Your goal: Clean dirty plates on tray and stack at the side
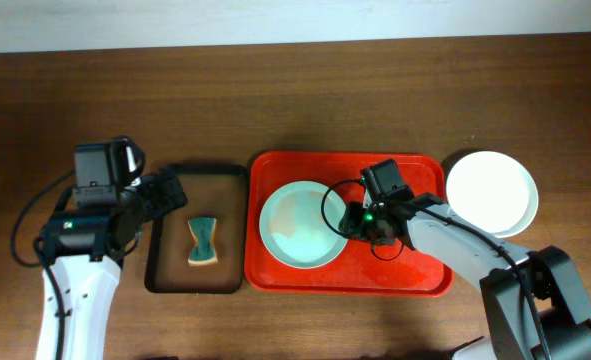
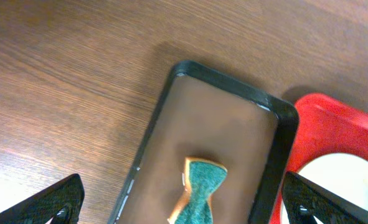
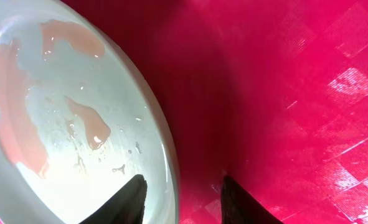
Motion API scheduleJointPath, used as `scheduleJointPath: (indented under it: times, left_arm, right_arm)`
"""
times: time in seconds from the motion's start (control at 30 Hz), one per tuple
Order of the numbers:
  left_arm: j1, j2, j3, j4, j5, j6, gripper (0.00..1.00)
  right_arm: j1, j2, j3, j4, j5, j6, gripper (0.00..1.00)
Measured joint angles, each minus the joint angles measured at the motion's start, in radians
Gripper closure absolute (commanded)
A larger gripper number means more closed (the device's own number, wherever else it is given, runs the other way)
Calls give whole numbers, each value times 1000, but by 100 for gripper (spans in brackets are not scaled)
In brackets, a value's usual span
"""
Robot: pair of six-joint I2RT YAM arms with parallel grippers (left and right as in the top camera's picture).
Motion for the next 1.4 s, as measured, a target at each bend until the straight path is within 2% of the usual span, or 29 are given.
scheduleJointPath:
  times: [0.17, 0.4, 0.9, 1.2, 1.23, 1.4]
  left_arm:
    - [18, -6, 0, 0, 0, -8, 1]
    - [18, -6, 0, -1, 0, -9, 1]
    - [18, -6, 0, -2, 0, -9, 1]
    - [18, -6, 0, -3, 0, -9, 1]
    - [18, -6, 0, -3, 0, -9, 1]
    - [18, -6, 0, -3, 0, -9, 1]
  right_arm:
    - [0, 7, 1, 12, 8, 0, 61]
    - [0, 22, 3, 18, 12, 1, 96]
    - [1, 26, 5, 15, 10, 1, 96]
    - [-6, 33, 327, -376, 26, -1, 96]
    - [-6, 33, 381, -399, 23, 0, 96]
    - [6, 33, 404, -340, -29, 1, 96]
